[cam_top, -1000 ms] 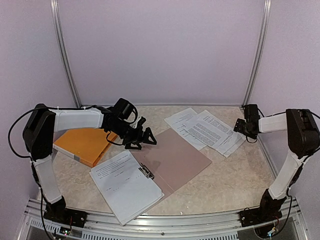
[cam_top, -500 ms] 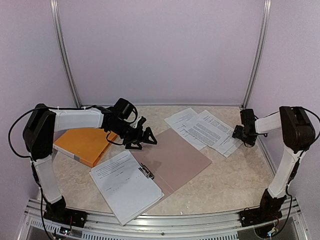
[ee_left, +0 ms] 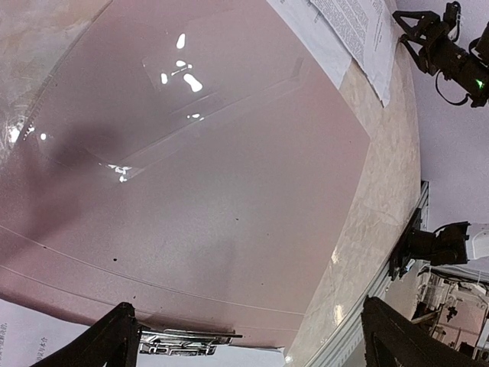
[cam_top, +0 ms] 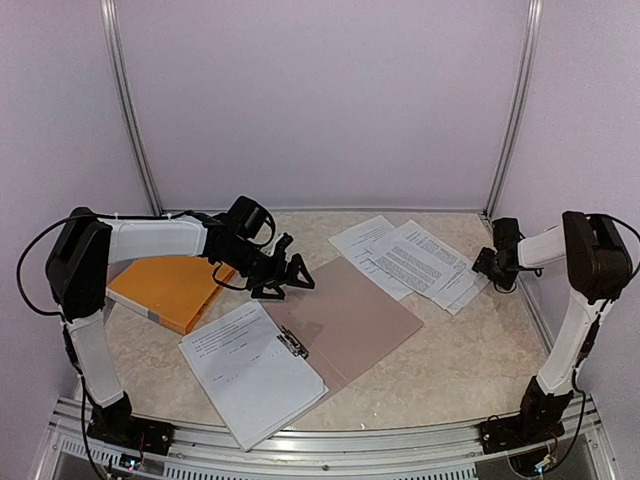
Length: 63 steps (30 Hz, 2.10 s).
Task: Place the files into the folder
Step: Pick up the file from the corner of the board.
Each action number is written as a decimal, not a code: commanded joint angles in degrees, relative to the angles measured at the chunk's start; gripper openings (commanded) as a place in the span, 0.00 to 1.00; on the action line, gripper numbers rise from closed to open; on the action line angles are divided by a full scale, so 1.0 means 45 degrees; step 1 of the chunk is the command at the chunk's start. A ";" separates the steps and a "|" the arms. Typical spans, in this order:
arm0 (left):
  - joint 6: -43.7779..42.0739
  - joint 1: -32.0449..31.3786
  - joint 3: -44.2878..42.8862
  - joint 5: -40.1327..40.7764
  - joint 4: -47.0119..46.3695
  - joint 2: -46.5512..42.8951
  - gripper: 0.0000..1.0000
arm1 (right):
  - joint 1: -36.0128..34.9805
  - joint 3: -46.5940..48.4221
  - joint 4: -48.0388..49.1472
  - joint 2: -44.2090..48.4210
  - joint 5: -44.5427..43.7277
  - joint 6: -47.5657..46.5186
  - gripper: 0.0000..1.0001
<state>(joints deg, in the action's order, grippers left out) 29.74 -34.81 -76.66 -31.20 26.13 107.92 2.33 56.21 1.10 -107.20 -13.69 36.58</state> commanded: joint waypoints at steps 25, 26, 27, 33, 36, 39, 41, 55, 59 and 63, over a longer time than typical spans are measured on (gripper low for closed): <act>0.0033 0.0084 0.0047 -0.0138 -0.0104 -0.0288 0.98 | -0.0927 0.0372 -0.2134 -0.0609 0.1086 -0.0240 0.67; 0.0033 0.0082 0.0076 -0.0152 -0.0118 -0.0305 0.98 | -0.0925 0.0417 -0.2266 -0.0651 0.1119 -0.0331 0.65; 0.0033 0.0079 0.0097 -0.0139 -0.0122 -0.0323 0.98 | -0.0922 0.0464 -0.2407 -0.0695 0.1137 -0.0410 0.63; 0.0033 0.0079 0.0225 -0.0127 -0.0203 -0.0403 0.98 | -0.0918 0.0567 -0.2527 -0.0821 0.1179 -0.0684 0.49; 0.0015 0.0084 0.0292 -0.0104 -0.0220 -0.0425 0.98 | -0.0927 0.0598 -0.2403 -0.0921 0.1410 -0.0706 0.40; 0.0013 0.0079 0.0343 -0.0041 -0.0221 -0.0475 0.98 | -0.0927 0.0639 -0.2266 -0.1027 0.1487 -0.0677 0.35; 0.0013 0.0080 0.0347 -0.0023 -0.0216 -0.0467 0.98 | -0.0926 0.0666 -0.2176 -0.1027 0.1495 -0.0668 0.31; 0.0013 0.0079 0.0296 -0.0005 -0.0118 -0.0310 0.98 | -0.0927 0.0094 -0.1215 0.0397 0.1326 -0.0489 0.00; 0.0013 0.0079 0.0284 0.0008 -0.0097 -0.0289 0.98 | -0.0923 -0.0020 -0.1066 0.0898 0.1772 -0.0610 0.00; -0.0005 0.0079 0.0255 0.0004 -0.0106 -0.0262 0.98 | -0.1055 -0.0020 -0.0888 0.1390 0.1984 -0.1010 0.06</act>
<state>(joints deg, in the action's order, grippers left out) 29.76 -34.81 -75.99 -31.29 25.76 107.53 -1.28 56.69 -3.31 -104.55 -6.37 33.87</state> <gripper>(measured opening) 0.979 0.003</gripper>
